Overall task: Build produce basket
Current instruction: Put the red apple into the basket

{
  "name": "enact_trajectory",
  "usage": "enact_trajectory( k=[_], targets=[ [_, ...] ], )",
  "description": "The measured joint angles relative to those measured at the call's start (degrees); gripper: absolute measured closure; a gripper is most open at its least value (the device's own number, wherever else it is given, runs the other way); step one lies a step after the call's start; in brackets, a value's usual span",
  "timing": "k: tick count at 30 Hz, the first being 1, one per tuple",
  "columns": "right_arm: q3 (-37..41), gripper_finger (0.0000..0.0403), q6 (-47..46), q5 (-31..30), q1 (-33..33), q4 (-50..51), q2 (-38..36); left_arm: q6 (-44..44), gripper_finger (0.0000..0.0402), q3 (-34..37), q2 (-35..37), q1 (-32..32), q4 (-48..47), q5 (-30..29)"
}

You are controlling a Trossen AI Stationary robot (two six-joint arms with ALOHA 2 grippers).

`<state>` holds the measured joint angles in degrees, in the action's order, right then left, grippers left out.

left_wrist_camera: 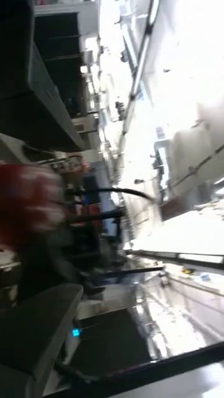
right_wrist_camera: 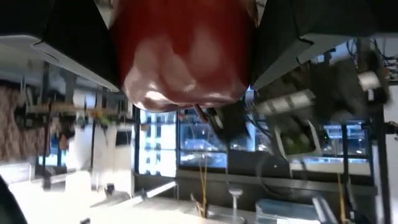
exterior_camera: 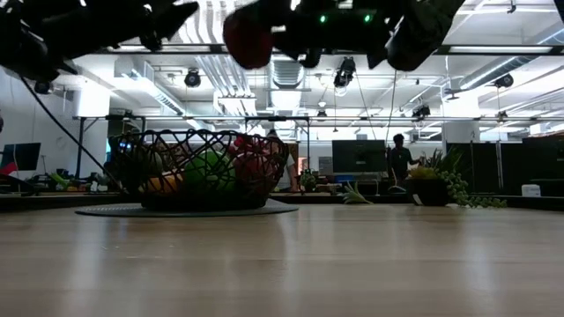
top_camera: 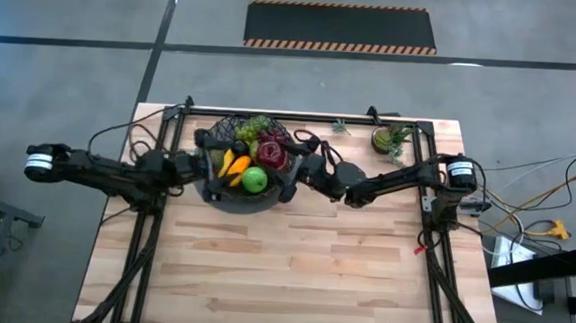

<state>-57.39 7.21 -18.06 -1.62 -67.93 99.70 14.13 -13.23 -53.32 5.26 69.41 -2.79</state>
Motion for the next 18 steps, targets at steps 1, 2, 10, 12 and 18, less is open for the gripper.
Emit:
enact_trajectory(
  k=[1, 2, 10, 12, 18],
  targets=[
    [0.0, 0.0088, -1.66, 0.03, -0.5, 0.17, 0.76, 0.0, 0.0058, 0.25, 1.18, 0.0, 0.11, 0.0],
    [-0.1, 0.0088, -3.39, 0.06, -1.04, -0.05, 1.74, 0.0, 0.0058, 0.58, 2.33, 0.0, 0.14, 0.0],
    [-8.22, 0.0088, -11.0, 4.62, -3.7, 1.33, 11.72, -0.07, 0.0058, 1.93, 6.83, 0.0, 0.13, -0.17],
    [-11.42, 0.0088, -11.29, 4.81, -3.79, 3.96, 14.31, 0.08, 0.0058, 2.02, 7.25, 0.0, 0.11, -0.2],
    [-20.62, 0.0088, -10.9, 4.81, -3.79, 11.89, 20.52, 0.24, 0.0058, 2.01, 9.68, 0.0, 0.63, -0.59]
  ],
)
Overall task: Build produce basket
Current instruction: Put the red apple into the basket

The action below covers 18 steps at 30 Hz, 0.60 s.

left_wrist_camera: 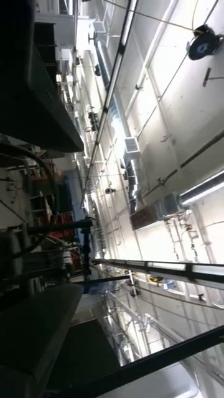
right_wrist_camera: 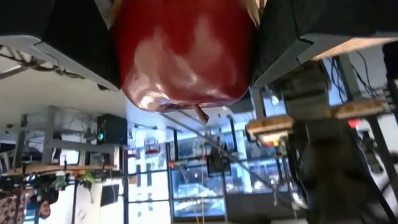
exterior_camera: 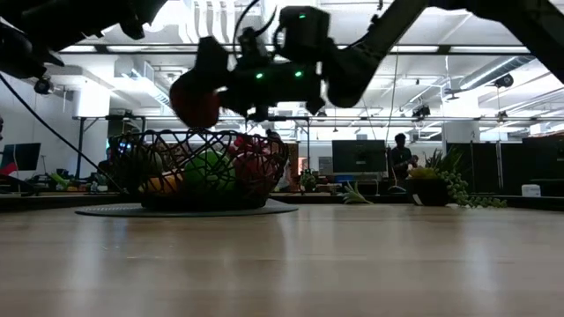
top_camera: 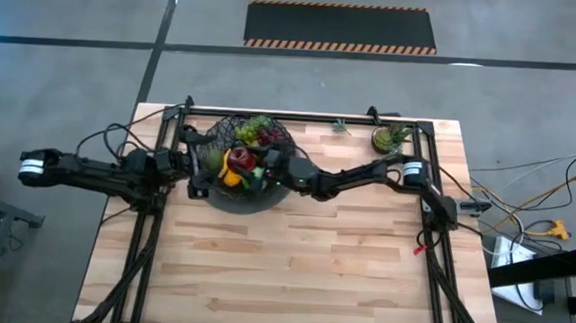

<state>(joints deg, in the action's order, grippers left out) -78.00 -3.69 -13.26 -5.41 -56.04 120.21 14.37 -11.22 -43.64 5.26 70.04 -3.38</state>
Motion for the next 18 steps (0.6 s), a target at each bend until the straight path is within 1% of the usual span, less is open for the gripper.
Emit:
enact_trajectory(
  k=[4, 8, 18],
  targets=[
    [-4.3, 0.0088, 0.9, 0.01, 0.0, 3.57, 3.09, 0.0, 0.0058, 0.15, 1.19, 0.0, 0.0, 0.01],
    [-6.81, 0.0088, 0.73, 0.02, 0.0, 4.6, 4.95, -0.02, 0.0058, 0.37, 1.31, 0.0, -0.04, 0.01],
    [-9.07, 0.0088, -0.37, 0.22, 0.0, 4.07, 8.26, -0.07, 0.0058, 0.37, -1.2, 0.02, -0.11, 0.03]
  ],
)
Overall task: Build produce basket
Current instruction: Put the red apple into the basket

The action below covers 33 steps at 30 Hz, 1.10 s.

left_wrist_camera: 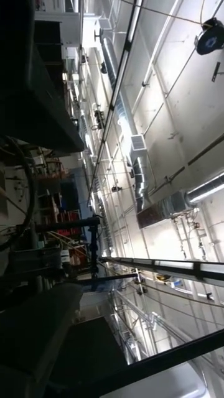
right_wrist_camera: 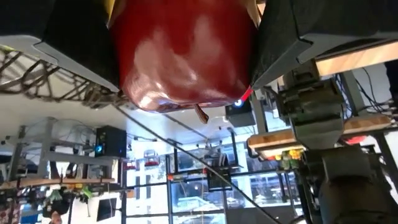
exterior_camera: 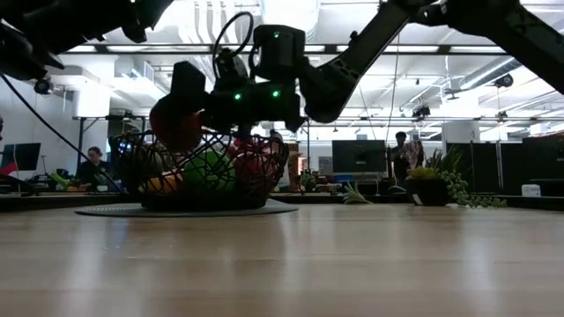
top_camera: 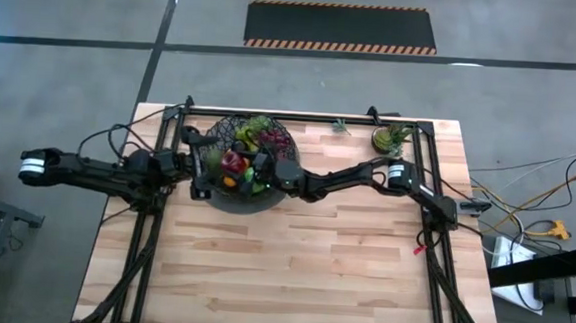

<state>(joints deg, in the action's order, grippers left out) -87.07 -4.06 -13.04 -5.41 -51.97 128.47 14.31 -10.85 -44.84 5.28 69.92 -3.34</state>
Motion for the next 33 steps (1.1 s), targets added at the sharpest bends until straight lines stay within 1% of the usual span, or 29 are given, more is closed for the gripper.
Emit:
enact_trajectory(
  k=[7, 19, 22, 27, 33],
  targets=[
    [-4.04, 0.0088, -1.09, 1.51, 0.11, 0.52, 3.84, -0.07, 0.0058, -0.24, -0.85, 0.0, 0.06, 0.01],
    [-4.52, 0.0087, 0.12, 1.51, 0.13, 4.93, 4.19, -0.16, 0.0058, -0.11, -0.87, 0.0, 0.07, 0.02],
    [-4.52, 0.0076, 0.04, 1.51, 0.13, 4.99, 4.17, -0.18, 0.0058, -0.11, -0.87, 0.0, 0.05, 0.02],
    [-4.49, 0.0043, -0.89, 1.51, 0.13, 6.77, 3.68, -0.42, 0.0058, 0.0, -0.89, 0.0, -0.24, 0.03],
    [-4.47, 0.0036, -0.86, 1.52, 0.13, 13.61, 0.68, -0.46, 0.0058, 0.0, -0.89, 0.0, -0.54, 0.03]
  ],
)
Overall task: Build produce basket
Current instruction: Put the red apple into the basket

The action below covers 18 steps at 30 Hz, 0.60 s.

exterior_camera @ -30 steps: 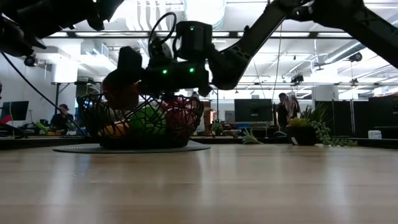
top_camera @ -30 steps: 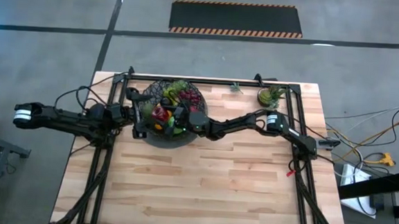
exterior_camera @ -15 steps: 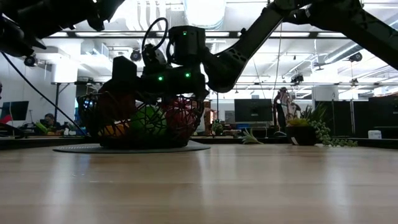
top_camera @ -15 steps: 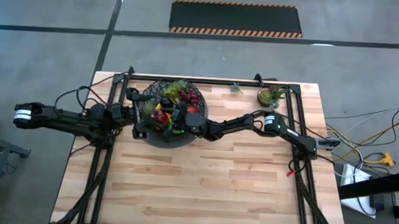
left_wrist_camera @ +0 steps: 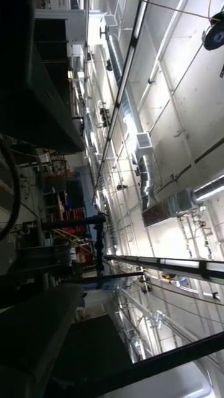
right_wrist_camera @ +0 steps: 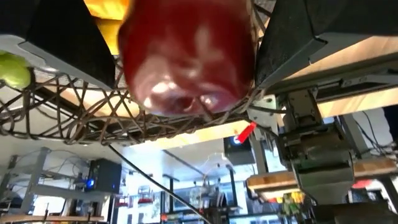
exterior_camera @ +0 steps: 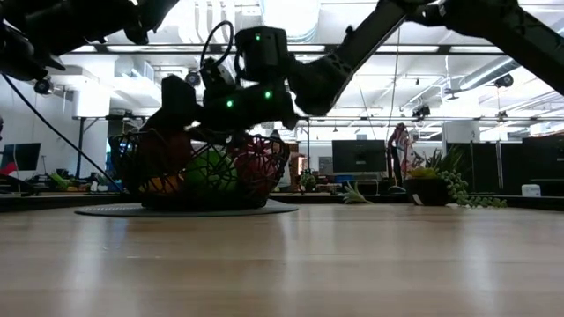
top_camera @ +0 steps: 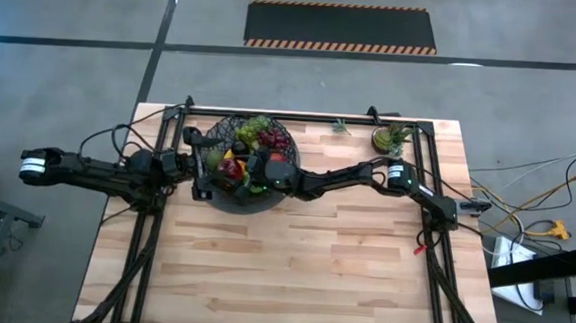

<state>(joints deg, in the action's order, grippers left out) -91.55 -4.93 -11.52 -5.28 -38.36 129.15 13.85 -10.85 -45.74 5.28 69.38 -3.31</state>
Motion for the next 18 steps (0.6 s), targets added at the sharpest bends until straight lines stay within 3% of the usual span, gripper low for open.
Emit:
enact_trajectory(
  k=[9, 13, 18],
  targets=[
    [0.03, 0.0035, 0.9, -0.02, 0.33, 12.78, -6.02, -0.42, 0.0058, 0.0, -0.86, -0.02, -0.82, -2.11],
    [0.07, 0.0035, 3.06, -0.01, 0.93, 20.43, -9.61, -4.77, 0.0058, 0.02, -0.94, 0.0, -4.3, -8.05],
    [0.43, 0.0035, 6.89, -0.52, 2.1, 30.59, -15.75, -11.09, 0.0059, -0.74, -0.45, -0.02, -11.79, -8.34]
  ],
)
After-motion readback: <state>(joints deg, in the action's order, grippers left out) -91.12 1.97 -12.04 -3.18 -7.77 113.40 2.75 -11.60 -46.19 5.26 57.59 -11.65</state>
